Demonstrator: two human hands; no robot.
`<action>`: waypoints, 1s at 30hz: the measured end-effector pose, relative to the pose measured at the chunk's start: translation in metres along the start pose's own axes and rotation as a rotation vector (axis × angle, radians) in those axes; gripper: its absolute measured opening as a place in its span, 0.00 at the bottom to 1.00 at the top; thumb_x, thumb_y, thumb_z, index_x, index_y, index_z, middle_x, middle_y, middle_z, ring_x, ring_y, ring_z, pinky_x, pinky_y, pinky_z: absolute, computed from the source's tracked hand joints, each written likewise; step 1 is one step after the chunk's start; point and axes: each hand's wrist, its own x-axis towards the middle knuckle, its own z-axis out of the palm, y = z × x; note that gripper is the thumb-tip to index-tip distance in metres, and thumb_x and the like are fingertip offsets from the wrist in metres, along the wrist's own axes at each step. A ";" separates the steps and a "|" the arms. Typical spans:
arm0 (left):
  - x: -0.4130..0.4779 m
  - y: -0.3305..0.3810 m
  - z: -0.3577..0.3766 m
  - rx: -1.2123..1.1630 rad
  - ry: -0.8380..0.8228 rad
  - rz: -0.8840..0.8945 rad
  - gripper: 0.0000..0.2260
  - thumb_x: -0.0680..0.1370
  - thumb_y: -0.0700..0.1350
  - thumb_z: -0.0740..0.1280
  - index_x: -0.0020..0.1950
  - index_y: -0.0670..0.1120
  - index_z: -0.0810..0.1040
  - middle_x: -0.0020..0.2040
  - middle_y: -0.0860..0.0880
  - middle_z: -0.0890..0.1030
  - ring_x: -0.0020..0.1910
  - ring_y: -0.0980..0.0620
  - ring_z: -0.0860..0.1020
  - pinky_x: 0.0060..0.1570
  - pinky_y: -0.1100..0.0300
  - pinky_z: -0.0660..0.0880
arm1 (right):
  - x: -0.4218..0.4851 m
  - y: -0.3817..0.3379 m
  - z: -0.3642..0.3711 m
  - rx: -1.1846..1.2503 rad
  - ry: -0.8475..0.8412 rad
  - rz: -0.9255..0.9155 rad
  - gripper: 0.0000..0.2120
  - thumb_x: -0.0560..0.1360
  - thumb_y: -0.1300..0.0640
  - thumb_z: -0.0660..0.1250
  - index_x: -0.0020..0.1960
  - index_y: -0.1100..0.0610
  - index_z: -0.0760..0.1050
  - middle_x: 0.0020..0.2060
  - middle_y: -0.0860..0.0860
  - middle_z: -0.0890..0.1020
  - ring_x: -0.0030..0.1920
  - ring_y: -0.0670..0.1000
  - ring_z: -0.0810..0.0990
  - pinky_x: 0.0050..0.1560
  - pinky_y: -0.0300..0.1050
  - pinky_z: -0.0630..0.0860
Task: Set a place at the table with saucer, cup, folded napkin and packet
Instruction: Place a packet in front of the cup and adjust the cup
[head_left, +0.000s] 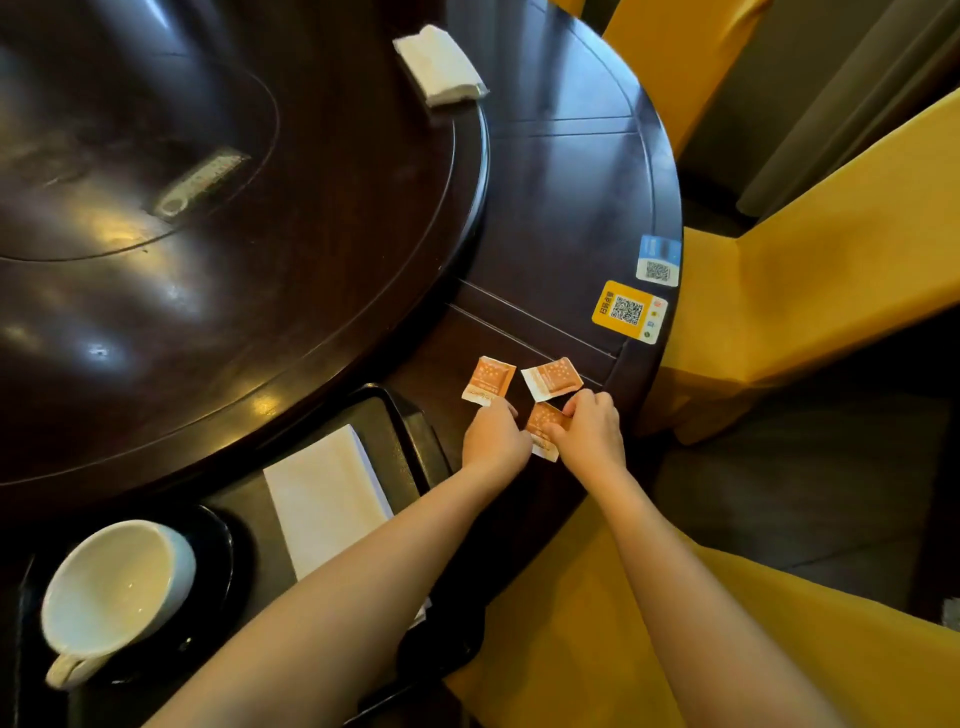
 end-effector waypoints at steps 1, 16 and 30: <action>0.000 0.000 0.001 0.024 -0.009 0.003 0.14 0.75 0.42 0.67 0.60 0.45 0.72 0.53 0.46 0.78 0.45 0.52 0.74 0.41 0.59 0.71 | 0.001 0.000 0.000 0.014 -0.011 0.014 0.14 0.73 0.55 0.70 0.54 0.57 0.70 0.56 0.54 0.73 0.56 0.54 0.73 0.52 0.48 0.74; 0.004 0.018 -0.007 -0.686 -0.081 -0.201 0.05 0.79 0.46 0.63 0.46 0.47 0.76 0.40 0.48 0.79 0.36 0.55 0.78 0.28 0.67 0.76 | 0.034 -0.004 -0.031 0.653 -0.235 0.046 0.10 0.76 0.59 0.65 0.57 0.59 0.74 0.42 0.54 0.82 0.35 0.46 0.80 0.29 0.36 0.74; 0.040 0.053 0.011 -0.112 0.073 -0.232 0.11 0.78 0.42 0.64 0.58 0.45 0.68 0.49 0.44 0.77 0.40 0.45 0.82 0.30 0.56 0.79 | 0.082 -0.016 -0.021 0.085 -0.133 0.086 0.15 0.75 0.59 0.65 0.61 0.60 0.73 0.57 0.57 0.79 0.57 0.56 0.77 0.52 0.49 0.76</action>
